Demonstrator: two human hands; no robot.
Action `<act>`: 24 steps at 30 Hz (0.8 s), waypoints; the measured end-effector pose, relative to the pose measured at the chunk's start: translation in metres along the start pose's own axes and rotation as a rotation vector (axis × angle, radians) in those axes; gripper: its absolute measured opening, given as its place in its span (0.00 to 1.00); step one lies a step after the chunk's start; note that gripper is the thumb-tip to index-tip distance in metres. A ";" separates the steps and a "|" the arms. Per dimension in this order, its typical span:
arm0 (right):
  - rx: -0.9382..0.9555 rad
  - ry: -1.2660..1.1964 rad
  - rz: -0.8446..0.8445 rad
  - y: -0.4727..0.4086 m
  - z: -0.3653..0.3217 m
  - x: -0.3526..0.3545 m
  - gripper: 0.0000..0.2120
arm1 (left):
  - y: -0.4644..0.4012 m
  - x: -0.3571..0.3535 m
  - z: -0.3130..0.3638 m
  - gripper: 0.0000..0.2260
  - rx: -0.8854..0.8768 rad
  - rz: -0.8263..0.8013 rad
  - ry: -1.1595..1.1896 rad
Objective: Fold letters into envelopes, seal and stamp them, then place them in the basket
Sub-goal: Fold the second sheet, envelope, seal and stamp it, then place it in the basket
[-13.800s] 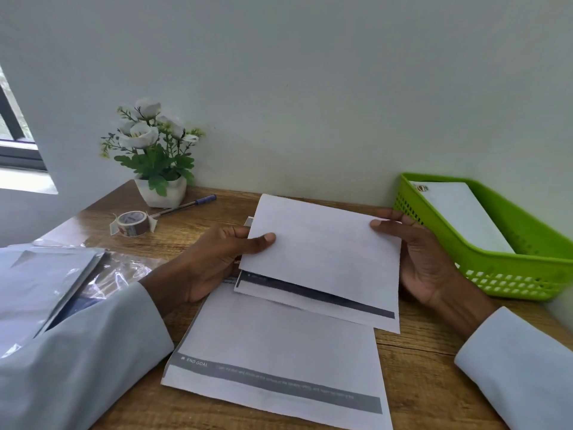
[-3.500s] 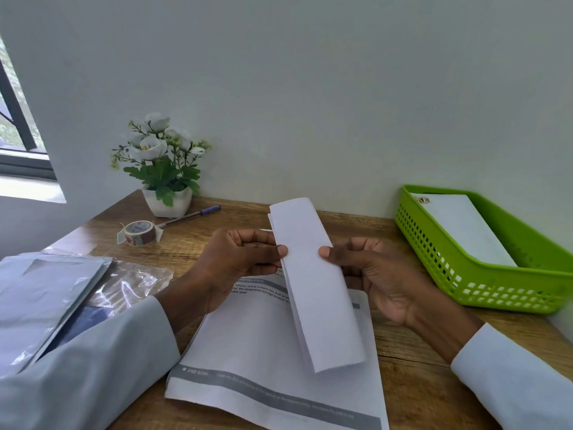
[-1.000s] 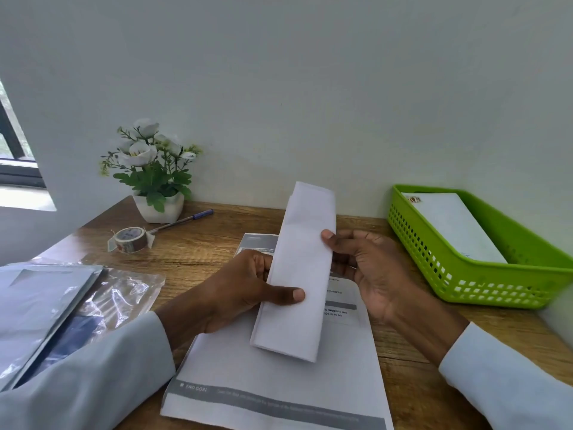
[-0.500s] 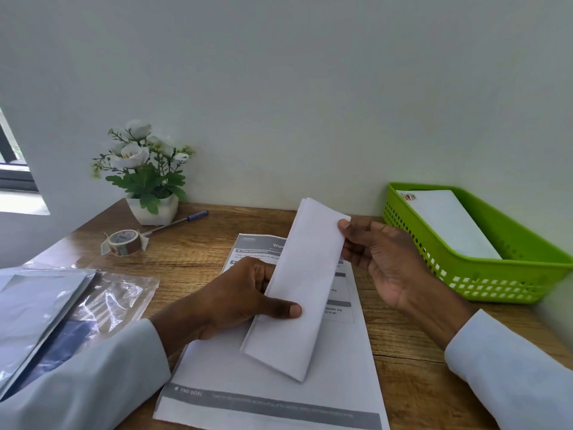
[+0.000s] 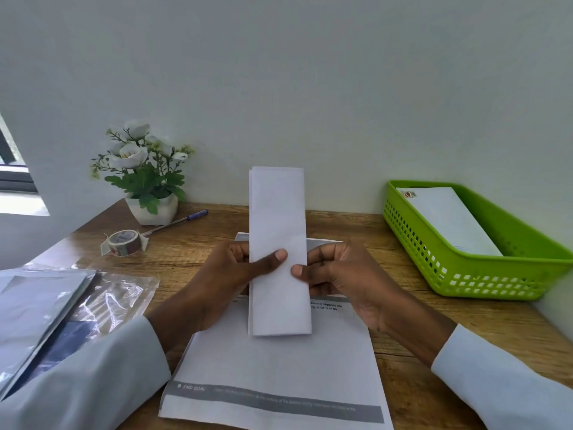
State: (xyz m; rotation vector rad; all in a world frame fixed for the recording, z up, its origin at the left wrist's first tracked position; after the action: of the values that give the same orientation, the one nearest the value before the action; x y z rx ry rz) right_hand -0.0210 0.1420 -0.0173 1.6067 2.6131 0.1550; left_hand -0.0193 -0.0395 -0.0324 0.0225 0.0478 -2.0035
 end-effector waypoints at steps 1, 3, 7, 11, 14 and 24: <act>-0.006 0.032 -0.017 0.000 0.000 -0.001 0.06 | 0.000 -0.001 0.001 0.13 -0.002 0.002 0.039; -0.019 0.089 -0.053 0.001 0.002 -0.004 0.08 | 0.001 0.000 0.003 0.14 0.001 0.005 0.137; -0.022 0.144 -0.118 0.000 0.007 -0.011 0.12 | 0.002 0.000 0.005 0.15 -0.017 0.024 0.307; -0.072 0.183 -0.191 0.002 0.009 -0.013 0.06 | 0.001 0.002 0.007 0.11 -0.096 0.100 0.436; -0.091 0.204 -0.216 0.004 0.008 -0.011 0.05 | -0.001 0.004 0.006 0.10 -0.116 0.143 0.470; -0.103 0.171 -0.134 0.009 -0.022 0.047 0.04 | -0.006 0.038 0.007 0.08 -0.258 0.282 0.519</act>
State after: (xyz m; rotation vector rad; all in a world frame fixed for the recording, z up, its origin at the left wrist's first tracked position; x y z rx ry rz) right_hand -0.0370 0.1872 0.0051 1.4396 2.7762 0.4289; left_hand -0.0405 -0.0724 -0.0264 0.3635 0.6011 -1.6516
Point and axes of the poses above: each hand's wrist, its own y-axis away from the middle knuckle, its own x-axis out of the back of the hand, z = x × y, the point moved 2 cm from there along -y, towards the middle knuckle, and after that the axes turned 15 degrees about -z, right-handed, at the moved point
